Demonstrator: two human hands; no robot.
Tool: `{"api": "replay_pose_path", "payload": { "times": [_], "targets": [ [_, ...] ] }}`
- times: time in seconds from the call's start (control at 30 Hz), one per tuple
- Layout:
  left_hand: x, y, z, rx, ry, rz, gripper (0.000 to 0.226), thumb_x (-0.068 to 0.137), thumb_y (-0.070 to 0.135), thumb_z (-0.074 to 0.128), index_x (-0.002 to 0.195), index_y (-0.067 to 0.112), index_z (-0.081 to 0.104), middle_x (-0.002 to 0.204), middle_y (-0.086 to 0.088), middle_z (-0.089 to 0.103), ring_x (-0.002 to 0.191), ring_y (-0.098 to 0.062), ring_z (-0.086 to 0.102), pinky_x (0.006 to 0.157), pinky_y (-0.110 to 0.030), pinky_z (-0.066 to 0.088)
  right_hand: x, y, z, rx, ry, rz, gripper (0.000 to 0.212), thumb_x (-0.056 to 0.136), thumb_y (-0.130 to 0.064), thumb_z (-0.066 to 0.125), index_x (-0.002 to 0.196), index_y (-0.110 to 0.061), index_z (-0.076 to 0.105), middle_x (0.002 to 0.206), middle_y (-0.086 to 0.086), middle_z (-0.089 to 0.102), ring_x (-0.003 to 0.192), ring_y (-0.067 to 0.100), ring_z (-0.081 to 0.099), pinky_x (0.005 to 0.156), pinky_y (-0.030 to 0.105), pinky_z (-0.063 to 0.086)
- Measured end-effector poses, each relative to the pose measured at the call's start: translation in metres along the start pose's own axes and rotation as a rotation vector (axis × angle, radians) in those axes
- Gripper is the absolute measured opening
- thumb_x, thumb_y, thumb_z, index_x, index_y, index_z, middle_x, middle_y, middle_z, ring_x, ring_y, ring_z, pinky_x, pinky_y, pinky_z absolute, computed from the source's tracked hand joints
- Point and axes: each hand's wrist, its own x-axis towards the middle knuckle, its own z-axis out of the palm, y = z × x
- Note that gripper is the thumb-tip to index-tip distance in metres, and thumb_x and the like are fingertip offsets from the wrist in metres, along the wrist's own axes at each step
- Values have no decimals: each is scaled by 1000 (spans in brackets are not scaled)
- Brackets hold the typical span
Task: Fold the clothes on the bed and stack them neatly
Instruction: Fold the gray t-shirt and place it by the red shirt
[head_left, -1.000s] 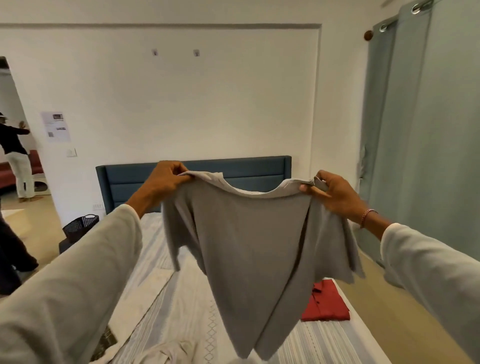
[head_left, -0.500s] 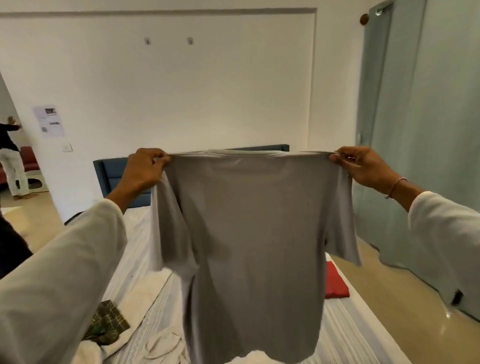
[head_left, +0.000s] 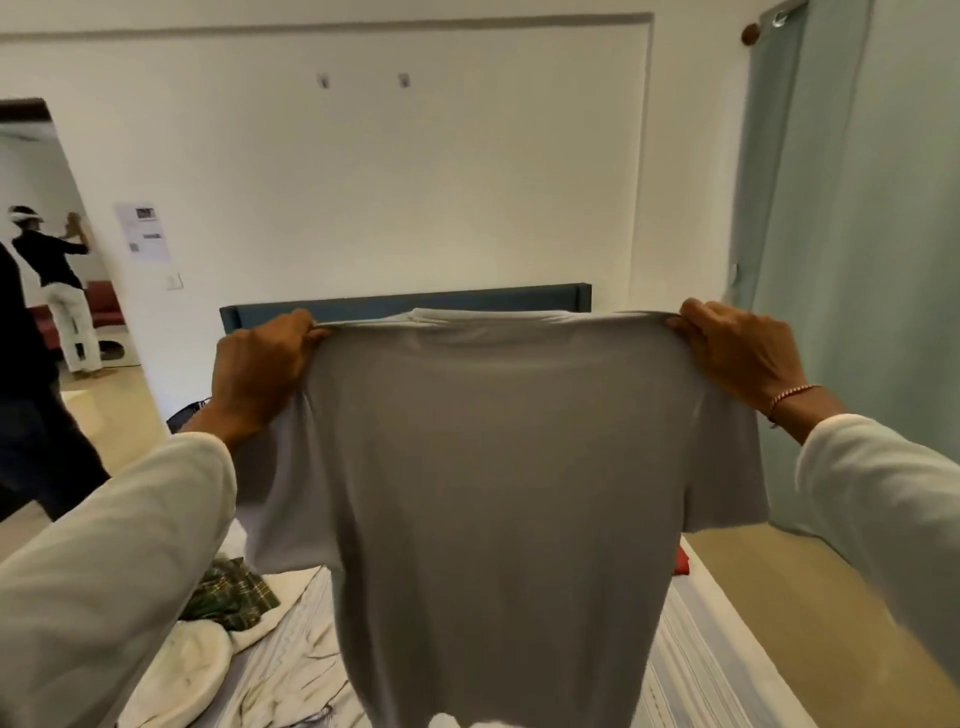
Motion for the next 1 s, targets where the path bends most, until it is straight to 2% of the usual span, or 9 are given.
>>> {"api": "replay_pose_path", "payload": {
  "times": [0.17, 0.23, 0.37, 0.5, 0.6, 0.73, 0.9, 1.0],
  "targets": [
    [-18, 24, -29, -15, -69, 81, 56, 108, 51, 28, 92, 9, 61, 77, -14, 66, 58, -38, 64, 50, -46, 53, -39, 20, -25, 54, -25, -84, 37, 103, -43, 42, 93, -12, 61, 76, 10, 63, 54, 32, 58, 54, 24, 27],
    [-22, 36, -42, -73, -96, 116, 56, 107, 49, 31, 93, 7, 64, 80, -14, 68, 62, -36, 66, 52, -46, 54, -52, 25, -36, 72, -16, -109, 36, 102, -41, 43, 95, -11, 63, 79, 11, 66, 55, 34, 60, 53, 24, 28],
    [-34, 59, -61, -144, -105, 145, 40, 104, 38, 45, 100, 5, 68, 87, -15, 71, 68, -35, 68, 59, -46, 58, -75, 32, -47, 47, 10, -134, 35, 102, -38, 46, 98, -10, 67, 82, 13, 70, 52, 36, 62, 50, 25, 31],
    [-51, 59, -46, -127, -183, 136, 42, 104, 41, 44, 101, 7, 68, 87, -14, 71, 67, -33, 68, 58, -45, 58, -91, 33, -34, 21, -18, -148, 30, 102, -37, 49, 98, -13, 67, 80, 12, 68, 52, 37, 61, 47, 28, 31],
    [-71, 55, -8, -119, -270, 104, 42, 104, 44, 46, 95, 9, 66, 82, -11, 68, 67, -33, 66, 55, -45, 54, -99, 30, -1, 20, -99, -153, 32, 103, -39, 47, 95, -14, 65, 76, 10, 62, 53, 36, 59, 45, 29, 33],
    [-99, 54, 59, -144, -404, 26, 44, 99, 51, 43, 88, 12, 61, 75, -9, 67, 62, -34, 65, 52, -39, 47, -113, 24, 64, 40, -230, -65, 36, 103, -45, 44, 92, -17, 64, 74, 8, 62, 52, 34, 59, 46, 25, 29],
    [-157, 45, 196, -197, -645, -65, 53, 96, 60, 30, 88, 16, 57, 74, -9, 67, 65, -35, 65, 54, -39, 46, -137, 8, 189, 115, -442, -28, 50, 101, -56, 30, 90, -18, 60, 71, 6, 63, 48, 29, 56, 43, 22, 25],
    [-201, 32, 296, -261, -782, -165, 60, 93, 68, 22, 88, 18, 56, 77, -9, 66, 71, -36, 64, 58, -39, 45, -161, 2, 294, 131, -564, -14, 46, 103, -61, 25, 96, -25, 54, 77, 3, 64, 56, 29, 60, 40, 29, 38]
  ]
}}
